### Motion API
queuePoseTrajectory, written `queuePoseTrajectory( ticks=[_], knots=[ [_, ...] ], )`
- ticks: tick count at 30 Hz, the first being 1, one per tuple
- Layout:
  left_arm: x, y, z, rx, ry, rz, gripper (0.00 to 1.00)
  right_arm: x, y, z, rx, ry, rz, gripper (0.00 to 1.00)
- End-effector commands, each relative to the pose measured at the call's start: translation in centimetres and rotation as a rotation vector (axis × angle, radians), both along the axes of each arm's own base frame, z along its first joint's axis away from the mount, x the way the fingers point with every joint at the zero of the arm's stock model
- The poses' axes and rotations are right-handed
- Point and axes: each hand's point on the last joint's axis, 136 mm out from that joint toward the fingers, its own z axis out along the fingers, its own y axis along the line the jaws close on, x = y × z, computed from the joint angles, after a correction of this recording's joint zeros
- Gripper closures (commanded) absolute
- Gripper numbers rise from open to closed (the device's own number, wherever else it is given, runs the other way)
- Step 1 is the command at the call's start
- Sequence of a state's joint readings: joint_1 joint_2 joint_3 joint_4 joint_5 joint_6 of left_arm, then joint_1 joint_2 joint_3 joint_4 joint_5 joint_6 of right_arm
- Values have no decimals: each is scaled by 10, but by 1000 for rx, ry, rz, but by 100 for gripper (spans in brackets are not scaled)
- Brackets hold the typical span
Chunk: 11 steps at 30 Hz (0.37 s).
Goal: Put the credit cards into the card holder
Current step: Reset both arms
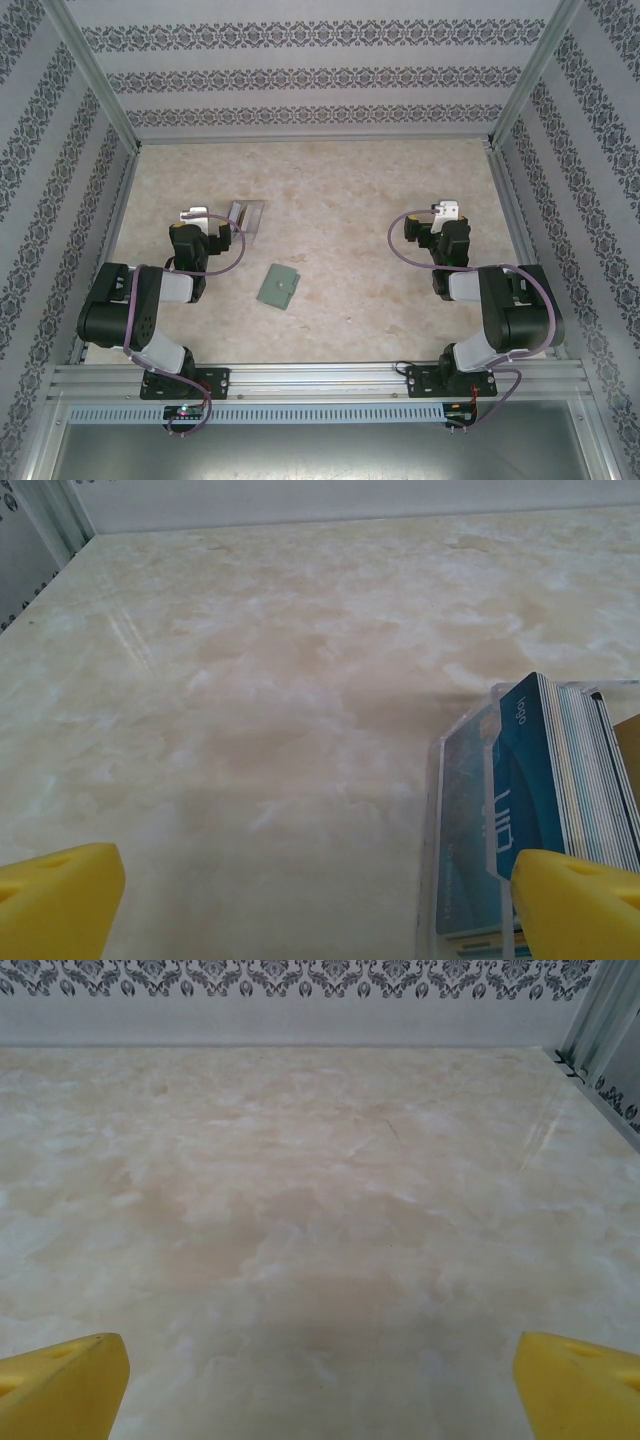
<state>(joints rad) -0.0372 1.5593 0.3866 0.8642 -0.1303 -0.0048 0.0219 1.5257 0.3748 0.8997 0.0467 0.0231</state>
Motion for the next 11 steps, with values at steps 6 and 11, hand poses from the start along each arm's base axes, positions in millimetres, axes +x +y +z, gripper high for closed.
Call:
queuePoseTrajectory(
  ticks=[6,11],
  knots=[
    [3,2,2,-22,-7,4,1,3,1,9,1,-23,1,2],
    [3,2,3,-22,-9,5,1,2,1,10,-2,-27,3,2]
  ],
)
